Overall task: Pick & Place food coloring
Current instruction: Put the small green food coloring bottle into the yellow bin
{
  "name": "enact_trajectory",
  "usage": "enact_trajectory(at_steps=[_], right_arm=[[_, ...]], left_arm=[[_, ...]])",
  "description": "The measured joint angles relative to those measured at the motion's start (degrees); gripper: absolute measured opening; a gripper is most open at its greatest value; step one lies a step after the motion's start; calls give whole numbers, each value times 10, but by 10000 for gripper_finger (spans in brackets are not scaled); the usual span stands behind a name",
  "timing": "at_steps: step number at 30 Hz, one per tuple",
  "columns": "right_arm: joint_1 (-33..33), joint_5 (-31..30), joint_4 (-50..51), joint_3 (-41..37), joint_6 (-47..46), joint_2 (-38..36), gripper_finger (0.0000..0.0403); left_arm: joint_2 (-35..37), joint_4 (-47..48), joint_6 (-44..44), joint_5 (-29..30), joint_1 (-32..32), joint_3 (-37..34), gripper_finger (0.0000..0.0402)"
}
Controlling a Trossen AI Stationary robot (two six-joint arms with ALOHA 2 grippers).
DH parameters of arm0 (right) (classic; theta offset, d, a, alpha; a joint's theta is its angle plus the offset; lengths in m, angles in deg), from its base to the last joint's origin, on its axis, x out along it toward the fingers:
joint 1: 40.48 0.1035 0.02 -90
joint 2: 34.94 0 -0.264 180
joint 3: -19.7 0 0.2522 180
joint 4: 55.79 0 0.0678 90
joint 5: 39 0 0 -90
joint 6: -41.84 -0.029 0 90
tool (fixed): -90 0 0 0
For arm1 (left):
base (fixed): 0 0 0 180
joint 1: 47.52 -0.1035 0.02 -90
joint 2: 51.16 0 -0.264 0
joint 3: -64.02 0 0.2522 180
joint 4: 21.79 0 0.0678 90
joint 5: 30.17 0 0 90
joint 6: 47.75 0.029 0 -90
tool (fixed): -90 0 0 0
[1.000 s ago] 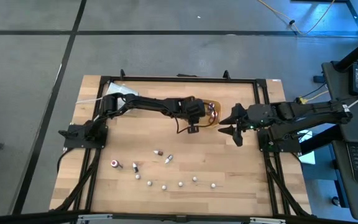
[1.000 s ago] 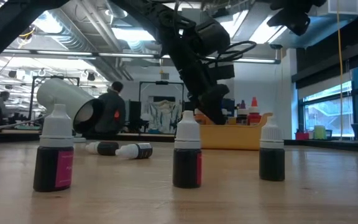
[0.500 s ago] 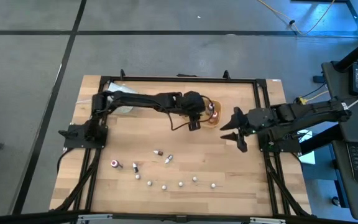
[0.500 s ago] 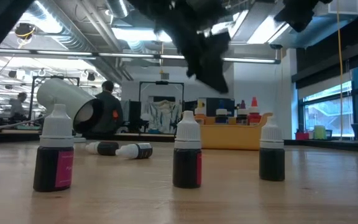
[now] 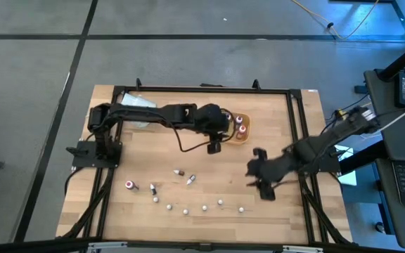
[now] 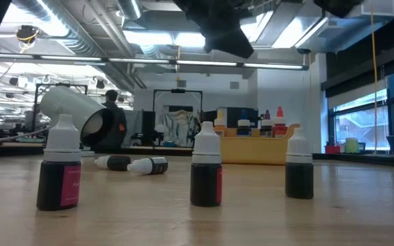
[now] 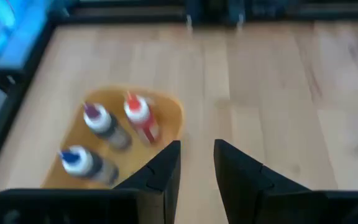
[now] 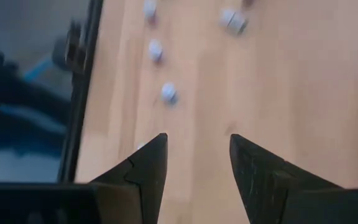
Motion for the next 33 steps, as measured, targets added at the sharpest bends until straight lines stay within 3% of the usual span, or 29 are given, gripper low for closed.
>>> enact_trajectory(at_steps=[7,16,33], right_arm=[[60,10,-5,2,-28,103,174],[77,66,-78,2,12,215,174],[77,39,-127,-1,83,269,174]], left_arm=[[-1,62,0,1,20,0,93],[-1,63,0,2,32,0,91],[-1,65,-5,1,34,0,93]])
